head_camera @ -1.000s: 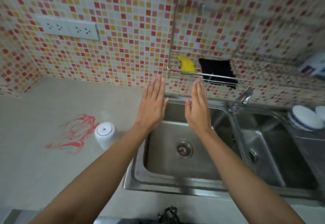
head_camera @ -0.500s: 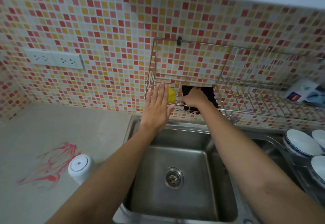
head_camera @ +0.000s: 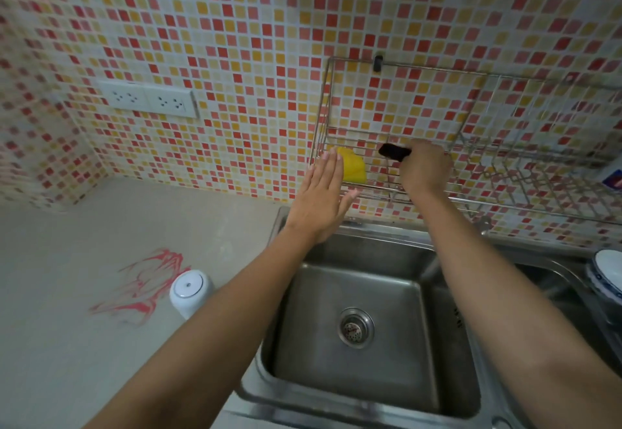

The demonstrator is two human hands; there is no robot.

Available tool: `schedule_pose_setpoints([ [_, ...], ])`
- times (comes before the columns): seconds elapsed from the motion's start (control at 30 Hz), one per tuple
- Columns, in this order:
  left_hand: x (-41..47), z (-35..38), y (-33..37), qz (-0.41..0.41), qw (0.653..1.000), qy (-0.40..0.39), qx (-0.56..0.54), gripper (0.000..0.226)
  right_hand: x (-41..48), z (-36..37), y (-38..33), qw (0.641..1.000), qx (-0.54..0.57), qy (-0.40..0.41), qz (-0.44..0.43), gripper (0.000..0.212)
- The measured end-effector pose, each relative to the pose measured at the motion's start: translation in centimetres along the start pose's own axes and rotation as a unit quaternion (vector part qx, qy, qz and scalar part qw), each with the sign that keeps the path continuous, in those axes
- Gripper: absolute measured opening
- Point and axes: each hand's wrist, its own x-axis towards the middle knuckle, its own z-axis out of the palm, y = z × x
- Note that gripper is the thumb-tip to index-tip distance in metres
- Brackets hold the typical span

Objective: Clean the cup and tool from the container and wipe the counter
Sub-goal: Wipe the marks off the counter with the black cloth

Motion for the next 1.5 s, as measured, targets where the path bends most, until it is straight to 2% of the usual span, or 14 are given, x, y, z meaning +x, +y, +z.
schedule_pose_setpoints([
  [0.13, -5.7, -0.8, -4.0, -0.021, 0.999, 0.024, -0.024, 0.073, -3.7, -2.9, -2.2, 0.987, 0.103, 0.11, -0.05, 0.035],
  [0.23, -10.5, -1.1, -8.8, -0.068, 0.997, 0.034, -0.03, 0.074, -7.4, -4.9, -5.1, 0.978, 0.133, 0.129, -0.101, 0.037],
  [0.33, -15.1, -0.7, -13.3, -0.119, 0.991, 0.022, -0.063, 0.079, -12.7, -4.2, -7.8, 0.973, 0.164, 0.085, -0.135, 0.032],
  [0.4, -17.8, 0.0, -16.0, -0.148, 0.985, 0.007, -0.091, 0.084, -16.7, -1.4, -9.3, 0.977, 0.172, 0.022, -0.128, 0.028],
  [0.53, -22.5, 2.5, -20.3, -0.164, 0.967, -0.054, -0.187, 0.098, -26.0, 7.3, -11.5, 0.977, 0.151, -0.146, -0.027, 0.025],
  [0.67, -25.4, 4.9, -23.1, -0.172, 0.932, -0.089, -0.306, 0.113, -35.8, 13.1, -15.0, 0.946, 0.112, -0.297, 0.059, 0.028],
  [0.77, -25.3, 6.5, -25.5, -0.151, 0.915, -0.099, -0.361, 0.109, -40.8, 15.1, -17.6, 0.95, 0.087, -0.299, -0.013, 0.034],
  [0.83, -24.8, 7.3, -26.5, -0.151, 0.896, -0.118, -0.4, 0.105, -42.1, 16.4, -17.6, 0.968, 0.031, -0.239, -0.061, 0.043],
  [0.9, -24.3, 8.1, -27.1, -0.151, 0.884, -0.117, -0.427, 0.097, -42.2, 17.3, -17.1, 0.977, 0.01, -0.194, -0.085, 0.041],
  [0.97, -23.8, 8.8, -27.3, -0.143, 0.876, -0.103, -0.448, 0.091, -41.9, 18.7, -16.1, 0.973, 0.0, -0.187, -0.135, 0.039],
  [1.1, -23.4, 8.1, -27.8, -0.152, 0.86, -0.045, -0.486, 0.087, -42.0, 20.3, -16.1, 0.949, -0.056, -0.253, -0.178, 0.049],
  [1.23, -22.9, 4.3, -31.0, -0.195, 0.835, 0.034, -0.513, 0.085, -44.4, 20.0, -20.3, 0.923, -0.074, -0.307, -0.217, 0.057],
  [1.37, -22.7, 0.5, -38.3, -0.229, 0.85, 0.098, -0.464, 0.089, -48.0, 21.4, -27.8, 0.915, -0.034, -0.326, -0.233, 0.062],
  [1.5, -23.9, -1.3, -44.5, -0.267, 0.857, 0.145, -0.416, 0.091, -48.0, 22.5, -30.7, 0.926, -0.061, -0.314, -0.198, 0.051],
])
